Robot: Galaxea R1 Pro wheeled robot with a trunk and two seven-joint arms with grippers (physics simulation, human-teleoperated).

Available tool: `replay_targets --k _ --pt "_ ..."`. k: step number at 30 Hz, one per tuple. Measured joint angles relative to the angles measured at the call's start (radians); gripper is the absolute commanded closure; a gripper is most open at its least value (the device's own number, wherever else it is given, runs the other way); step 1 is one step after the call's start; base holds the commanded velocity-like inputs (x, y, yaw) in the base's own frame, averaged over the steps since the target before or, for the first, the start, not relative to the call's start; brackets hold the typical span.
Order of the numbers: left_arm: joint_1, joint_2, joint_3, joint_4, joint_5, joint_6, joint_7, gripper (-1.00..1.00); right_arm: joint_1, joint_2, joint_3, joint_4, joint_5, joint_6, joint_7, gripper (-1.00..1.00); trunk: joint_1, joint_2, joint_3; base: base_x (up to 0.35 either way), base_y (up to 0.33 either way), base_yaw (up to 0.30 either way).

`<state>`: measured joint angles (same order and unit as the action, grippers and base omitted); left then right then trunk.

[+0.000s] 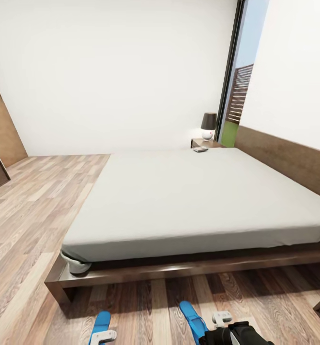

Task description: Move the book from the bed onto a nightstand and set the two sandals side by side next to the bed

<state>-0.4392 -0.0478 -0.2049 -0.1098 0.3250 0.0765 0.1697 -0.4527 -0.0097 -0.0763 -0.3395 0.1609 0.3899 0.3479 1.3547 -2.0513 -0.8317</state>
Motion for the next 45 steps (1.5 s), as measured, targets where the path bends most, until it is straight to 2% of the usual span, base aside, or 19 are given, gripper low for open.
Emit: replay_targets --k 23,37,45 --pt "0.0 0.0 0.002 0.0 0.0 -0.011 -0.002 1.0 0.0 0.0 0.003 -0.023 0.0 0.001 0.001 1.0 0.088 -0.161 -0.072 0.0 0.0 0.0" --pt "0.0 0.0 0.002 -0.001 0.0 -0.013 -0.001 1.0 0.0 0.0 0.004 -0.035 -0.001 0.002 0.003 1.0 0.088 -0.161 -0.072 0.0 0.0 0.0" --pt "0.001 0.0 0.002 -0.001 0.0 -0.014 -0.002 1.0 0.0 0.0 0.004 -0.04 0.0 0.008 0.003 1.0 0.119 -0.217 -0.097 0.0 0.0 0.0"
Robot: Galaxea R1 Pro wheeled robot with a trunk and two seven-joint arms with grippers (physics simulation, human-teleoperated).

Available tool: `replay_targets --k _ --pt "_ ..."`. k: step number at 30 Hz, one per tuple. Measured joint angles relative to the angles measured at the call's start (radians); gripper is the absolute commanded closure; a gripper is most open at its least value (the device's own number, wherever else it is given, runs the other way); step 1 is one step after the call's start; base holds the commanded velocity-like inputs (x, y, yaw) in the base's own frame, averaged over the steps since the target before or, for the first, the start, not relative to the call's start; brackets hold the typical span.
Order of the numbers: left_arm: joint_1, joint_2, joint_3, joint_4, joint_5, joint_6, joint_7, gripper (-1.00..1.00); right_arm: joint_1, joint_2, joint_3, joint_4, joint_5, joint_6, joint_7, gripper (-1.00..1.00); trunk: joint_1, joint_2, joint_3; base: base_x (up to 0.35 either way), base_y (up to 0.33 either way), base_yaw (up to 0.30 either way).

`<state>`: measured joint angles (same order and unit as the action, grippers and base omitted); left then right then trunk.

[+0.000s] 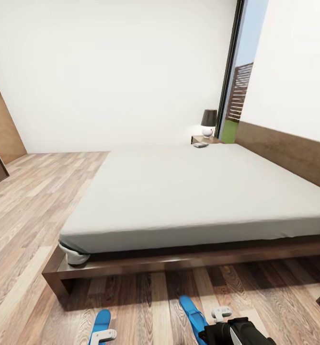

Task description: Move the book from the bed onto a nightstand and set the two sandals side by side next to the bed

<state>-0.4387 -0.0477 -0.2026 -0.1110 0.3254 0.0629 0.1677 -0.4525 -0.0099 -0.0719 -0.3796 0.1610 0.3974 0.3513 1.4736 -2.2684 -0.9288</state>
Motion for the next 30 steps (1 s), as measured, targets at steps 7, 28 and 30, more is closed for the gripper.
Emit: replay_targets --k 7,28,30 --pt "0.0 0.0 0.0 -0.001 -0.001 -0.003 -0.001 1.0 0.0 0.0 0.001 -0.001 -0.001 0.0 0.0 1.0 0.019 -0.035 -0.016 0.0 0.0 0.0" --pt "-0.001 0.002 -0.002 -0.004 -0.002 -0.04 0.004 1.0 0.0 0.0 0.001 -0.031 0.002 0.046 0.042 1.0 0.042 -0.077 -0.035 0.0 0.0 0.0" --pt "-0.001 0.002 -0.002 -0.004 -0.003 -0.041 0.005 1.0 0.001 0.0 0.002 -0.051 0.002 0.059 0.042 1.0 0.042 -0.077 -0.035 0.0 0.0 0.0"
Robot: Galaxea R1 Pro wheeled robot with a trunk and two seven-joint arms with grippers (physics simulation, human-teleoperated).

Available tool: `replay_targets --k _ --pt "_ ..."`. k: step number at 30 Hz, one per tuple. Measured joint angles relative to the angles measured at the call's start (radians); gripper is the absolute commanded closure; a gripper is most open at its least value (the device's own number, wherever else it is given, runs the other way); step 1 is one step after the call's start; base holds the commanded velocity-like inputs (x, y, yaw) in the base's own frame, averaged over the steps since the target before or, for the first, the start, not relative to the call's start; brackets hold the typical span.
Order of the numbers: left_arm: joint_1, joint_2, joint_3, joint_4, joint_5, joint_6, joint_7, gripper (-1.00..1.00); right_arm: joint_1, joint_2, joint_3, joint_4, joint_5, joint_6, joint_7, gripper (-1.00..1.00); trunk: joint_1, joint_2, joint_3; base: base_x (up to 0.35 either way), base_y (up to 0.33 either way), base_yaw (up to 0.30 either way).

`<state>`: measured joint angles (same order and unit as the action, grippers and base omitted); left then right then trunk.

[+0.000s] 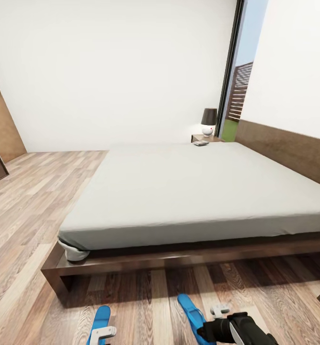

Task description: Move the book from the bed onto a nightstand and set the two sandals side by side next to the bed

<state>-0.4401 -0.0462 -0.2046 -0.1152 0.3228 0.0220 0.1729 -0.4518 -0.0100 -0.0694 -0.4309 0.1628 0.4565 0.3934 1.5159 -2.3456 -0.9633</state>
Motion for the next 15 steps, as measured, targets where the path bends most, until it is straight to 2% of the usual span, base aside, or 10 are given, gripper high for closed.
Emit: replay_targets --k 6,15 --pt "0.0 0.0 0.0 0.0 0.0 -0.001 0.0 1.0 0.001 0.0 0.003 -0.044 0.004 0.046 0.0 1.0 0.0 0.0 0.0 0.0 0.0 0.0" --pt "0.0 0.0 0.0 0.0 0.0 -0.001 0.001 1.0 0.008 0.0 0.005 -0.159 0.001 0.123 0.0 1.0 0.0 0.0 0.0 0.0 0.0 0.0"
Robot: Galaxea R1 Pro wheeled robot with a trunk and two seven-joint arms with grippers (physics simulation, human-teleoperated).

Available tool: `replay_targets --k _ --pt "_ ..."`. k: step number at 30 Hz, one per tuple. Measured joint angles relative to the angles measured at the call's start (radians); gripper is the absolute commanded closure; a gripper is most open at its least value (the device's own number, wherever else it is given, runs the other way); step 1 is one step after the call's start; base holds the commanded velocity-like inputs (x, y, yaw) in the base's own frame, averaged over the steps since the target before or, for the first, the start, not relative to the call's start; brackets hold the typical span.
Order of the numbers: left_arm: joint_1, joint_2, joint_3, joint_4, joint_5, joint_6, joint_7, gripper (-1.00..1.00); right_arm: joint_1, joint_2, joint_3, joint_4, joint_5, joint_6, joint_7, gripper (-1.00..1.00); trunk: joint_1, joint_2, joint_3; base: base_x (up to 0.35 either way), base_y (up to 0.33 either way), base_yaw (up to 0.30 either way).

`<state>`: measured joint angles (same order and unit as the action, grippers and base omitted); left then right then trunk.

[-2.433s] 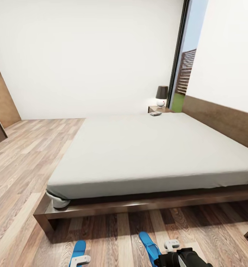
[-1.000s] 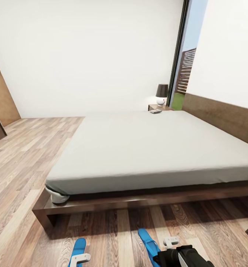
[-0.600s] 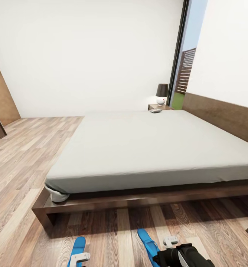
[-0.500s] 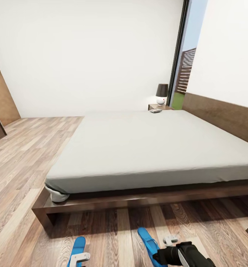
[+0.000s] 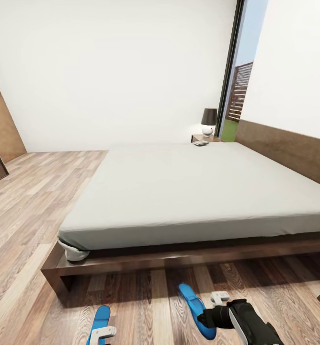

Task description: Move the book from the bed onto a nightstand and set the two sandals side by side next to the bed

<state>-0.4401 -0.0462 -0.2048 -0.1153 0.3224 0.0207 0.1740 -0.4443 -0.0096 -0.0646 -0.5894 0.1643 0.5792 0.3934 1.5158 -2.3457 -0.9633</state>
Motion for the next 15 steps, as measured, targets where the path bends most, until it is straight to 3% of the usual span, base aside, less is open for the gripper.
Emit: replay_targets --k 15 --pt "0.0 -0.001 0.0 0.0 -0.001 -0.006 0.0 1.0 0.004 0.0 0.005 -0.095 0.0 0.063 0.017 1.0 0.0 0.0 0.0 0.0 0.0 0.0"
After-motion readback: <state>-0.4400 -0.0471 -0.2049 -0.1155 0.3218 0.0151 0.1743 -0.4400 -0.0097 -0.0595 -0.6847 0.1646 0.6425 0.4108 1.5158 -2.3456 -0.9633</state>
